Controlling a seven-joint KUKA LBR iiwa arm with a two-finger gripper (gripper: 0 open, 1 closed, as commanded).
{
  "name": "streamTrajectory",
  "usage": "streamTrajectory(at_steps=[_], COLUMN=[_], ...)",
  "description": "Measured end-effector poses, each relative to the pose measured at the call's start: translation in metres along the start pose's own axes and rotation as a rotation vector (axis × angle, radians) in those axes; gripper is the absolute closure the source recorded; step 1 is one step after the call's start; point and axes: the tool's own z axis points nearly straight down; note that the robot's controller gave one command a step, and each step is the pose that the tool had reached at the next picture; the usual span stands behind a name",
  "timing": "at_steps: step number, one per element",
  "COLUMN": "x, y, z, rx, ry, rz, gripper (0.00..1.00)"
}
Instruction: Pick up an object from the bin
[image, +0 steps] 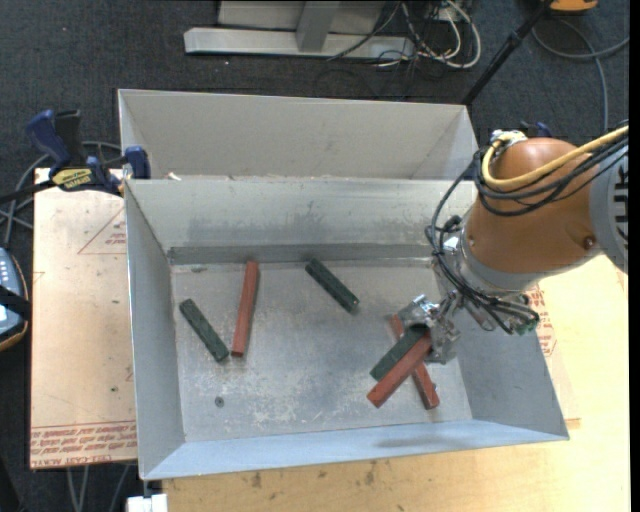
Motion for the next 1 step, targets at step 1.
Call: streamTrajectory(at_steps=[1], x=[0.0], y=[0.0], z=[0.0], rx=[0.0], ry=[0.0], rz=[0.0], gripper=[1.0])
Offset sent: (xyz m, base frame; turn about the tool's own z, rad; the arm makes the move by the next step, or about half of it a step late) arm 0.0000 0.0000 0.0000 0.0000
